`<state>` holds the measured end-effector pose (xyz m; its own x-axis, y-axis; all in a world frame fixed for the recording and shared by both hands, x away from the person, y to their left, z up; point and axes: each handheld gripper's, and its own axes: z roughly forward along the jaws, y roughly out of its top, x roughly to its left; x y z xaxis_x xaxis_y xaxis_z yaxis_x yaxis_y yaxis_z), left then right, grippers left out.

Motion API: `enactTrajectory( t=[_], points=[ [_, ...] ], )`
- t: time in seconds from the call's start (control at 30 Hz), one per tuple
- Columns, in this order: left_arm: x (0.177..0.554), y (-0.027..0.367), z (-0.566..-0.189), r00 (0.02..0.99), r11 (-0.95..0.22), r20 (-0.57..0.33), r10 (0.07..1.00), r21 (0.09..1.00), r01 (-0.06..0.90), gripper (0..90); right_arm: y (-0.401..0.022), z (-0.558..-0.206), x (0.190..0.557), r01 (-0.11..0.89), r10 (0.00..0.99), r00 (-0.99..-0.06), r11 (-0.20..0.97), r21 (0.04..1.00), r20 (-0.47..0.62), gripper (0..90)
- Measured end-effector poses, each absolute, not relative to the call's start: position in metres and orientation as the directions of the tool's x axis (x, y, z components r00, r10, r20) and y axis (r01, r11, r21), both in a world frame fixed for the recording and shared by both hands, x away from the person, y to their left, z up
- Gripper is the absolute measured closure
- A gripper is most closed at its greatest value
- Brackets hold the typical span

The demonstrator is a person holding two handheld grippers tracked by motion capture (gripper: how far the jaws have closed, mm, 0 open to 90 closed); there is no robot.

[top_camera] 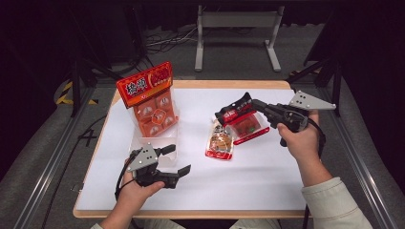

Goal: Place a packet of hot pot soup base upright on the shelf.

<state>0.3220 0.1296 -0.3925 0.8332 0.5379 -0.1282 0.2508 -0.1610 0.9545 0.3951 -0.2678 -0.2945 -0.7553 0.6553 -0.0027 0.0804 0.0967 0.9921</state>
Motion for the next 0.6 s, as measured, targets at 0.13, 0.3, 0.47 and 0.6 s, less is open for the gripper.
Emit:
enactTrajectory(
  t=[0.13,0.3,0.47,0.6],
  points=[
    [0.324,0.128,-0.391,0.828,-0.126,-0.153,0.539,0.958,0.259,15.6,-0.263,-0.294,0.383,0.063,0.638,-0.77,0.082,0.995,-0.004,90.0],
    [0.325,0.125,-0.39,0.828,-0.127,-0.151,0.539,0.958,0.257,16.4,-0.254,-0.295,0.367,0.052,0.607,-0.795,0.065,0.996,0.002,90.0],
    [0.325,0.118,-0.388,0.838,-0.127,-0.154,0.523,0.958,0.255,17.0,-0.243,-0.3,0.356,0.044,0.588,-0.809,0.048,0.998,0.008,90.0],
    [0.324,0.114,-0.387,0.848,-0.128,-0.147,0.509,0.962,0.243,18.8,-0.234,-0.305,0.348,0.035,0.571,-0.821,0.015,0.999,0.02,90.0]
  ],
)
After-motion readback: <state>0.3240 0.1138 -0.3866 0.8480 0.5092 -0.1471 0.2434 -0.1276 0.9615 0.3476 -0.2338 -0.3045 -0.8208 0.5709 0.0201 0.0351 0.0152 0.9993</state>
